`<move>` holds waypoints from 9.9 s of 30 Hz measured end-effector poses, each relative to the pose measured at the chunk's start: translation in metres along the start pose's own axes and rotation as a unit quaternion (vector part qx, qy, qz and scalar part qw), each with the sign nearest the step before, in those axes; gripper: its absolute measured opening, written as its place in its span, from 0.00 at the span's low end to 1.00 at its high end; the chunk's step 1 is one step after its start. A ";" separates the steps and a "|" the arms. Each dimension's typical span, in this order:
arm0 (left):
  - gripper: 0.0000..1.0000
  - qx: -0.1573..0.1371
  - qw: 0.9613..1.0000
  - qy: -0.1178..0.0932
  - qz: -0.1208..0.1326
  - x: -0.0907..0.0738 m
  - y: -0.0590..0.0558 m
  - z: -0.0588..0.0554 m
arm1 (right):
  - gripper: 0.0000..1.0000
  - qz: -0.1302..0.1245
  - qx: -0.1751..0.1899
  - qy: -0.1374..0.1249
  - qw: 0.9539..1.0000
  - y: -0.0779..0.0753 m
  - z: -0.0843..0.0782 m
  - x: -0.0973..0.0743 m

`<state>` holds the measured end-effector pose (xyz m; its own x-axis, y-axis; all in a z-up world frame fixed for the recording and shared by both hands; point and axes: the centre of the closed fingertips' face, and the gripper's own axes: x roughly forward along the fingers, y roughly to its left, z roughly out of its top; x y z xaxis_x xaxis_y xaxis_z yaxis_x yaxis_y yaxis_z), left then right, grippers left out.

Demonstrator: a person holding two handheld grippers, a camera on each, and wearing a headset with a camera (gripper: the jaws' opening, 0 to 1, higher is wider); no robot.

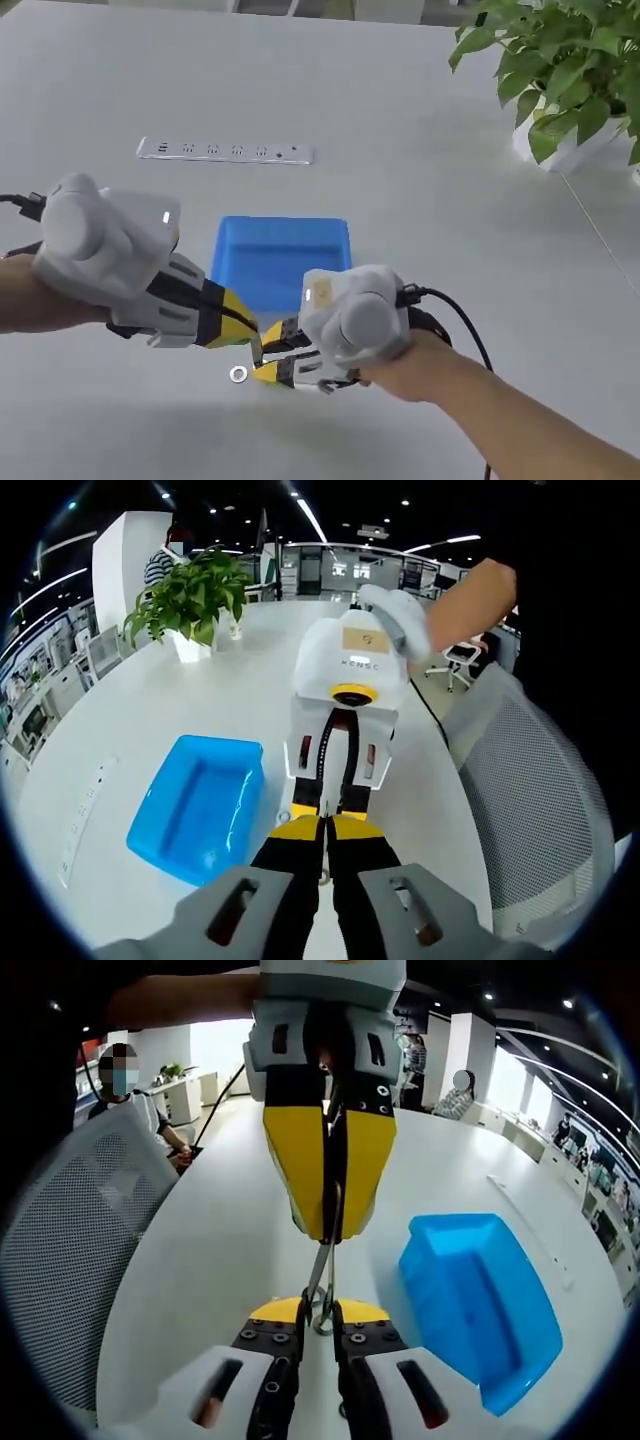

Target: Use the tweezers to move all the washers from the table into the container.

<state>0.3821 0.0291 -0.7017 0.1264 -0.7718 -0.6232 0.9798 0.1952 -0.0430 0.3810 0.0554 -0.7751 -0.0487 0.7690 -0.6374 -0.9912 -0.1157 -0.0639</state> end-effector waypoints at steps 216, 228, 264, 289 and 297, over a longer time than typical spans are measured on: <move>0.06 -0.015 0.994 -0.070 0.083 0.023 0.106 0.040 | 0.09 0.026 -0.005 0.016 1.000 -0.110 -0.022 -0.022; 0.05 -0.014 0.994 -0.069 0.088 0.024 0.109 0.043 | 0.14 0.013 0.001 0.018 1.000 -0.112 -0.021 -0.028; 0.05 0.004 0.993 -0.075 0.087 -0.018 0.080 0.069 | 0.42 -0.070 0.054 -0.004 0.996 -0.096 0.000 -0.094; 0.05 0.011 0.992 -0.076 0.098 -0.042 0.030 0.057 | 0.56 -0.106 0.075 -0.003 0.991 -0.056 -0.004 -0.106; 0.05 0.009 0.993 -0.073 0.097 -0.041 0.020 0.044 | 0.58 -0.107 0.077 0.000 0.991 -0.044 -0.009 -0.105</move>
<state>0.4029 0.0378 -0.6430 0.3324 -0.8003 -0.4990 0.9375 0.3382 0.0821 0.4311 -0.0262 -0.7125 0.1652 0.7652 -0.6223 -0.9858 0.1476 -0.0801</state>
